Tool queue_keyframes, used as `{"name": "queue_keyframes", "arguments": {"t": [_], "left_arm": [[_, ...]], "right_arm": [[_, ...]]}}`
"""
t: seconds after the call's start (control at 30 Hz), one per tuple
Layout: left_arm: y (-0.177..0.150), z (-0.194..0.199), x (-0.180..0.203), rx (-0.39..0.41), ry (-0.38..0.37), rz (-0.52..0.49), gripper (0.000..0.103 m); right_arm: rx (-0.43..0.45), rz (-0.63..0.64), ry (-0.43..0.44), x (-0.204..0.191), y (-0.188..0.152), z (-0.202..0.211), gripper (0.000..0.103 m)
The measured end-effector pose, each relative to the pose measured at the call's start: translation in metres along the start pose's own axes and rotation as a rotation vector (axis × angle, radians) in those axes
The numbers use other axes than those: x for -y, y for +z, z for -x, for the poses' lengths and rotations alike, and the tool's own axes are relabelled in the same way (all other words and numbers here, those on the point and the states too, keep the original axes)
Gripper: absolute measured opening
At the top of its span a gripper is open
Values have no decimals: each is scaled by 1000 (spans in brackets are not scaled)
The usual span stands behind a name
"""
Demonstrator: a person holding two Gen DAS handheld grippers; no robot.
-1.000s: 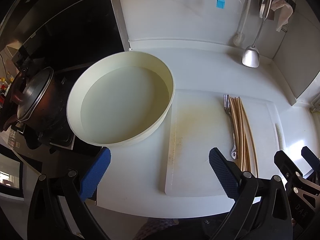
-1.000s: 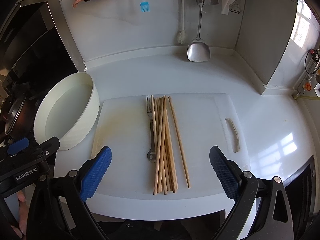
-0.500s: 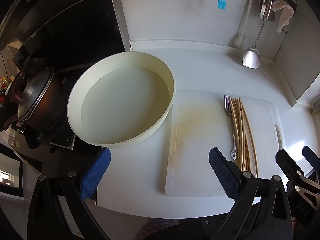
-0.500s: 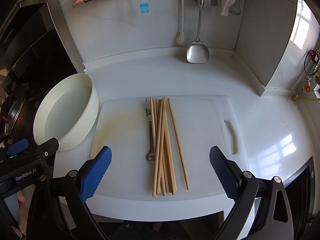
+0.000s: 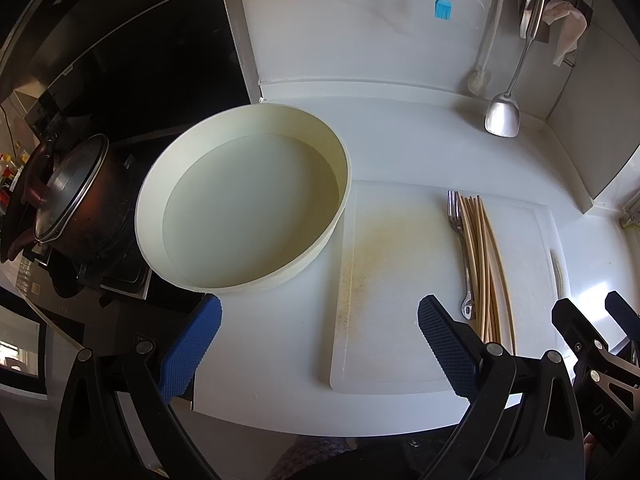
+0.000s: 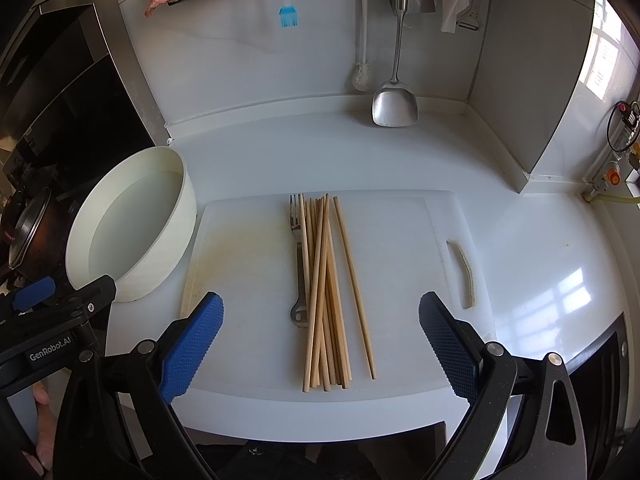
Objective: Organize utensils
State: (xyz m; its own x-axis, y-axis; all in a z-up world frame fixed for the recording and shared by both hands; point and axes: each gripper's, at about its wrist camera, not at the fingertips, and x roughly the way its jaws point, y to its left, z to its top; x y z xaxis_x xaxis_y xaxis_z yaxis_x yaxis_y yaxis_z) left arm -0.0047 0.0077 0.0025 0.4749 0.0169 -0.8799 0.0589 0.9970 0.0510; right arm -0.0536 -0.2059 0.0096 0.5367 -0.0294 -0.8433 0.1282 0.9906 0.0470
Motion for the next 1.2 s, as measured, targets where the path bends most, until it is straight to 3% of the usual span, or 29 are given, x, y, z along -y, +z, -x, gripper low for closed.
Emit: {"name": "queue_keyframes", "arguments": {"t": [0.93, 1.2], "left_arm": [[2, 3, -3, 2, -1, 3, 97], [-1, -1, 1, 10, -33, -35, 97]], "right_arm": [[13, 5, -5, -5, -2, 2, 94], [-2, -35, 2, 1, -9, 1, 94]]}}
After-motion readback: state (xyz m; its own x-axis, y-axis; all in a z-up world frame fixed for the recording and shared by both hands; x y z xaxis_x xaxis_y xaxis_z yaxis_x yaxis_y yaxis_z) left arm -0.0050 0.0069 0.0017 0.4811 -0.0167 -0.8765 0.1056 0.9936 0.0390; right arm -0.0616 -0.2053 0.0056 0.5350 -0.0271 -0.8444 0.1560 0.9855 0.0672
